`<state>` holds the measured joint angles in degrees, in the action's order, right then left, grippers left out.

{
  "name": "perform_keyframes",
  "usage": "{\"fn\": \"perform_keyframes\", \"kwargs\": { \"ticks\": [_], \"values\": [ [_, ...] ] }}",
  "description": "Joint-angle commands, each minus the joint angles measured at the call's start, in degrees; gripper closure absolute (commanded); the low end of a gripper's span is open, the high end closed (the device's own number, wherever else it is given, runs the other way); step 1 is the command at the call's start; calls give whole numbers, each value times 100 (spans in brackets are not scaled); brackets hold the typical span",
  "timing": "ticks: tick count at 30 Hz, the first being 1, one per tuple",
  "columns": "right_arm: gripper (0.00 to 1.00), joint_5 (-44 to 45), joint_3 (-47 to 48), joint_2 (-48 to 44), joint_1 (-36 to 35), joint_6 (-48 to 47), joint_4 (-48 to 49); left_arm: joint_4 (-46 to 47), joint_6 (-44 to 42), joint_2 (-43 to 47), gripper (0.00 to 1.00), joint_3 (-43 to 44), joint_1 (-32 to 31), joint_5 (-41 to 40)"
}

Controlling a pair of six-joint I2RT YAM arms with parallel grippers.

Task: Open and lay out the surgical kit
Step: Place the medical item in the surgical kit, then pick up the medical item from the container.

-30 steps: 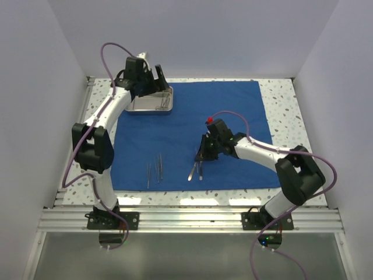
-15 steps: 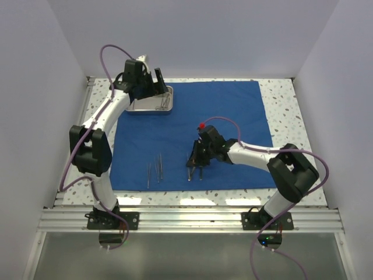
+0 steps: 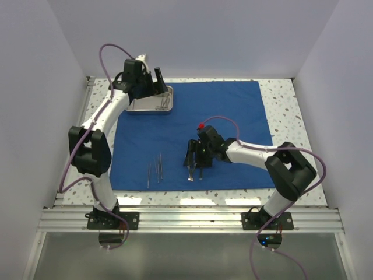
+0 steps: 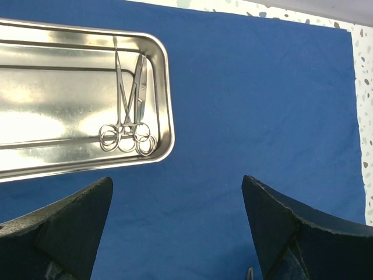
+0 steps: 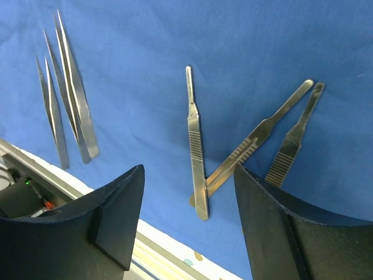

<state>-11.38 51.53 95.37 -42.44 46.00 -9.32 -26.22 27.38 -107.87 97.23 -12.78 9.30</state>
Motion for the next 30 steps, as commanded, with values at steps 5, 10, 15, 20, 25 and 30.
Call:
{"fn": "perform_keyframes", "kwargs": {
  "ticks": [5,10,15,20,25,30],
  "values": [
    [33,531,665,-844,-10,-591,-1122,-252,-644,-31,2,744,12,-367],
    [33,952,1412,-1599,-2,-961,-2002,-366,-1032,-918,2,1517,12,-648],
    [34,1339,1983,-1952,16,-1111,-2845,-305,-1278,-2094,2,2254,29,-894],
    [35,1612,2379,-2172,25,-1067,-3321,20,-1305,-2835,3,2678,65,-904],
    [38,1744,2265,-2234,25,-926,-3497,415,-1217,-3336,3,2889,170,-886],
    [39,1753,2168,-2190,25,-741,-3480,574,-1243,-3652,3,3012,240,-868]
  ]
}}
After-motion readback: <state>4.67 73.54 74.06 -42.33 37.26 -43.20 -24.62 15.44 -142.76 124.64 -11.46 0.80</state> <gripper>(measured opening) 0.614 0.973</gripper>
